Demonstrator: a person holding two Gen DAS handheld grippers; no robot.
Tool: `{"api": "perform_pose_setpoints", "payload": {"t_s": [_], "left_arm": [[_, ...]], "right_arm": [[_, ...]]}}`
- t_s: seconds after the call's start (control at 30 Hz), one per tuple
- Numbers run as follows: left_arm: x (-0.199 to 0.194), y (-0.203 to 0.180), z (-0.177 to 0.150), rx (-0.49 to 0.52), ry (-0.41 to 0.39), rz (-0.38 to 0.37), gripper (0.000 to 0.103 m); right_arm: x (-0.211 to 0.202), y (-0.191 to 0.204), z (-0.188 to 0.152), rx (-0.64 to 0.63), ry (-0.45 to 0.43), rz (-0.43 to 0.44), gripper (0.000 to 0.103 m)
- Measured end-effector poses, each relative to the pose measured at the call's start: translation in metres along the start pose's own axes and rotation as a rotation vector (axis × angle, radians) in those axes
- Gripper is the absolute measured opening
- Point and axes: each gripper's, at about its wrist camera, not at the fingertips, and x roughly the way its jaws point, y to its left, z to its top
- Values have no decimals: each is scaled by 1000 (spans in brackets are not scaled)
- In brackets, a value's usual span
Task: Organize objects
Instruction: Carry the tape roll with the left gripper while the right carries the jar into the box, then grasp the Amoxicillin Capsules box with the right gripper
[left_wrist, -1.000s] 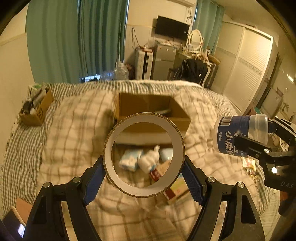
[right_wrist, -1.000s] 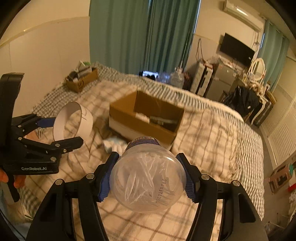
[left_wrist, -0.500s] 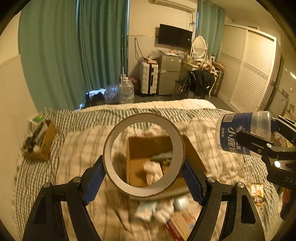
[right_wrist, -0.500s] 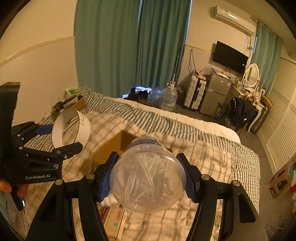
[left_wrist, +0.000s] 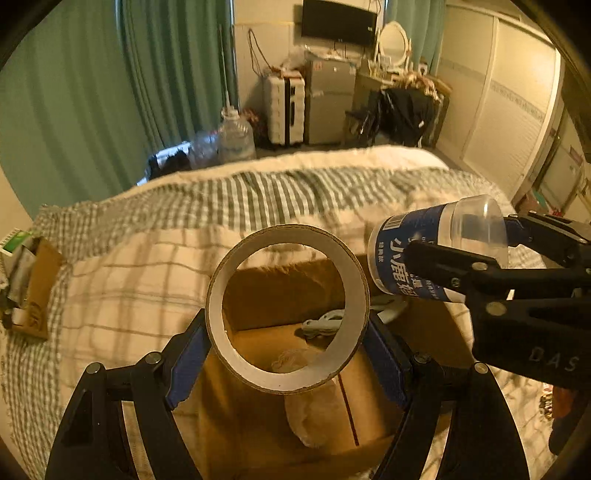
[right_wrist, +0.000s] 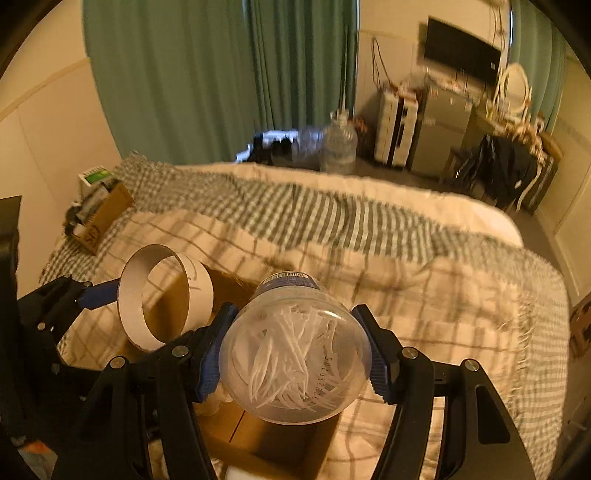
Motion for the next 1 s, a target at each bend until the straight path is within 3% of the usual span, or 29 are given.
{"api": "perform_pose_setpoints", "payload": {"t_s": [0.13,0.27,0.3,0.37,0.47,0.67,0.9,1.0], "left_arm": [[22,-1,-9,2,34,-15,81],[22,-9,-10,31,28,-41,83],[18,-12,-11,42,20,-37,88],[9,-16,-9,54,9,-12,101],[-11,-18,-4,63,-22,7,103],[-87,-6,-1,-3,-97,-16,103],[-202,13,-20,-62,-217,2,103],[-249,19,-38,-82,-306,25,103]], "right_arm": [[23,-9,-11,28,36,32,63],[22,-15,-18,39,32,43,64],[17,-18,-18,52,13,40,65],[6,-21,-15,70,-13,29,88],[-25,-25,-8,75,-53,10,91],[-115,-16,-8,33,-140,-77,103],[-232,1,-36,9,-245,-143,103],[-270,13,-54,-5,-273,-158,103]]}}
